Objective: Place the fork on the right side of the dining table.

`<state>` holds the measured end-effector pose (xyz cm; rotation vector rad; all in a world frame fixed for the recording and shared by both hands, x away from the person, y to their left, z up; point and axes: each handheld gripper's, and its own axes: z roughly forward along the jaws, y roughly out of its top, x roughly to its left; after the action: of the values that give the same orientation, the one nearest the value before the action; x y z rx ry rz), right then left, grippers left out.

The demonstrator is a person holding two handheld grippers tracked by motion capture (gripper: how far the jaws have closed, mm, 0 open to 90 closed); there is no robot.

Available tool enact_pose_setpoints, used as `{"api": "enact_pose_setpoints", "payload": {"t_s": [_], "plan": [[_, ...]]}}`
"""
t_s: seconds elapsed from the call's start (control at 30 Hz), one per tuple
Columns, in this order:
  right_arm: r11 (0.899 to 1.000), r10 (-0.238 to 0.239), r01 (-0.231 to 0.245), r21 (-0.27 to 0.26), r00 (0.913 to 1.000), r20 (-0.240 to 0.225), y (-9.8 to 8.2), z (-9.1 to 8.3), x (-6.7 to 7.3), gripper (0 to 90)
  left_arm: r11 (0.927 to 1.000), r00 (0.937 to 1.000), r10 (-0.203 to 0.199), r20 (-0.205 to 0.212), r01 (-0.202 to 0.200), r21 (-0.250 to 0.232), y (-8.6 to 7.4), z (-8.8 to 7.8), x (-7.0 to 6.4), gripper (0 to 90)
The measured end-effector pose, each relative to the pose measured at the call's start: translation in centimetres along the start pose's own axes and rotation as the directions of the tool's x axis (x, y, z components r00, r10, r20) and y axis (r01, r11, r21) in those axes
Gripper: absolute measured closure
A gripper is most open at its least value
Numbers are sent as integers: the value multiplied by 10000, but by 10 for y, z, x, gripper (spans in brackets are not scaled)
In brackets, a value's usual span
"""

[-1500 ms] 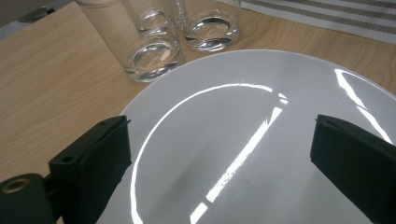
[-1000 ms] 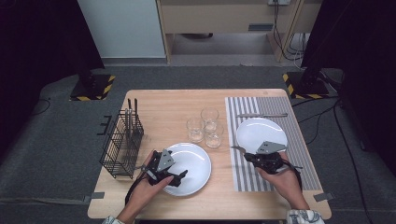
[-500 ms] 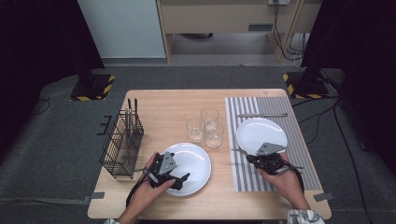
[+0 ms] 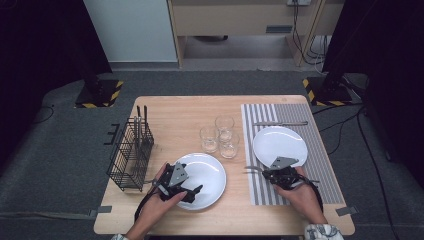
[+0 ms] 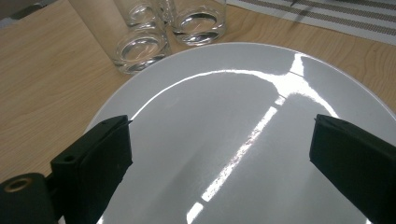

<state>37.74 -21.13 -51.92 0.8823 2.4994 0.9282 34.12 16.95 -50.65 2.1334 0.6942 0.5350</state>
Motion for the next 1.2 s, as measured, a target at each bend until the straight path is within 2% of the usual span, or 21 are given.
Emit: {"api": "enact_pose_setpoints", "payload": {"t_s": [0.3,0.43,0.53,0.83,1.0,1.13,1.2], "plan": [[9996,-219,217,167,9997,78,-1,2,2,846,10000,10000,35,35,-35,69,0,1,0,50],[9995,-264,261,160,9995,176,-1,2,3,813,10000,10000,70,56,-70,67,0,1,0,50],[9993,-319,311,203,9986,419,-1,2,4,758,10000,10000,63,22,-63,53,-1,1,0,50],[9993,-369,357,146,9951,920,-1,1,6,671,9999,9999,119,-16,-119,86,-1,2,-1,50],[9974,-477,520,-496,9954,831,2,-4,8,635,9999,9999,117,-82,-116,101,-1,2,1,52],[9968,-414,457,-653,9970,660,4,-4,12,595,9999,9999,97,-76,-96,62,-1,1,1,51],[9955,-515,566,-761,9963,686,4,-4,13,609,9999,9998,130,-128,-129,30,0,0,1,51]]}}
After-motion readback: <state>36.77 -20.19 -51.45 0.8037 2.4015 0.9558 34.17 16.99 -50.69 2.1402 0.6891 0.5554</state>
